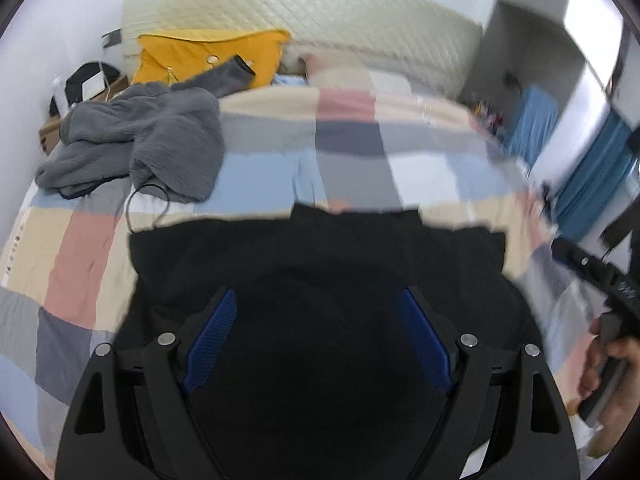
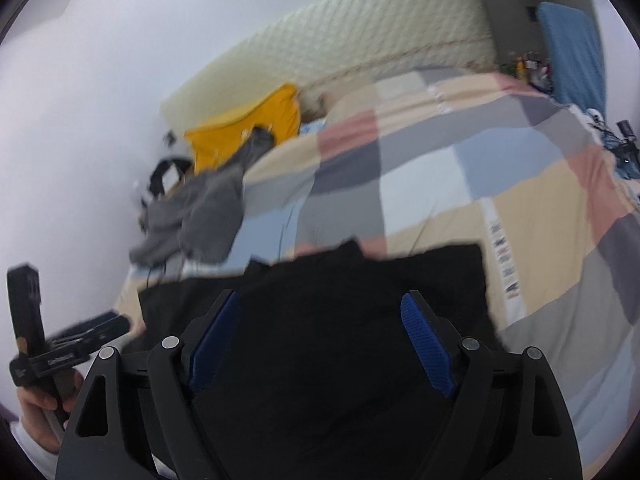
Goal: Fold large clothes
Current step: 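Press the folded jacket flat with both open grippers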
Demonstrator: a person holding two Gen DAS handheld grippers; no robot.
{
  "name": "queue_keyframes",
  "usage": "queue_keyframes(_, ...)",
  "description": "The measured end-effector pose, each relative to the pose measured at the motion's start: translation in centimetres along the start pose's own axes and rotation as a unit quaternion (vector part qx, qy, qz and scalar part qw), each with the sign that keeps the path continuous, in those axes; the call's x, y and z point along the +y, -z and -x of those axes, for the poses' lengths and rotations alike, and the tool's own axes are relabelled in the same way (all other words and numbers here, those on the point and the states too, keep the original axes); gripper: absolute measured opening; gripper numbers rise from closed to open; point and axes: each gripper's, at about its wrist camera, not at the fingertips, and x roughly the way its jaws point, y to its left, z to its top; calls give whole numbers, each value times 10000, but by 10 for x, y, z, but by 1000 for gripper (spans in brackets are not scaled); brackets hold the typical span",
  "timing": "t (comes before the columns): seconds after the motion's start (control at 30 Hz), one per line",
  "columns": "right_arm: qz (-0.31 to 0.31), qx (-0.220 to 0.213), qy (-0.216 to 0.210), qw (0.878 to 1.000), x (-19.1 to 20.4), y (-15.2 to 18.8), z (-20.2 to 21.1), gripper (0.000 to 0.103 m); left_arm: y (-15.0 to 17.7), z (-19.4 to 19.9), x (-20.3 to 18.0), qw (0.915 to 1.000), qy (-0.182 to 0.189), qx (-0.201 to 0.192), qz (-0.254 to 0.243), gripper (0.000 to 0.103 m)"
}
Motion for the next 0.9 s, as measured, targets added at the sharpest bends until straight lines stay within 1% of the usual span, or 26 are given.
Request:
queue_keyframes(0.1,65,208,87,9997,-5,20,-27,82,5,-29,-14,9979,-425,-16,-483,83)
queue_keyframes(0.17,181,349,197,9990,-9,29,-47,82,4,-42,-15,9977,-482,-43,-469,83)
queue_keyframes(0.23,320,400,297,9982,-10,35,-62,83,0,-54,-14,9980,-477,-87,-395,83)
queue_keyframes(0.27,391,362,326,9980,-11,36,-70,86,-4,-59,-15,9977,-516,-146,-417,83)
queue_keyframes(0.47,535,321,448,9970,-12,29,-95,91,-7,-84,-21,9953,-766,-170,-575,84)
queue_keyframes(0.53,535,330,417,9972,-12,26,-103,95,-3,-88,-23,9938,-911,-217,-596,84)
queue_keyframes(0.6,535,372,433,9969,-13,25,-111,100,-1,-94,-23,9937,-939,-199,-582,85)
queue_keyframes(0.67,604,422,468,9962,-11,25,-117,102,0,-97,-21,9937,-940,-220,-573,85)
queue_keyframes(0.9,718,429,538,9950,-9,27,-127,103,5,-104,-14,9958,-762,-214,-464,85)
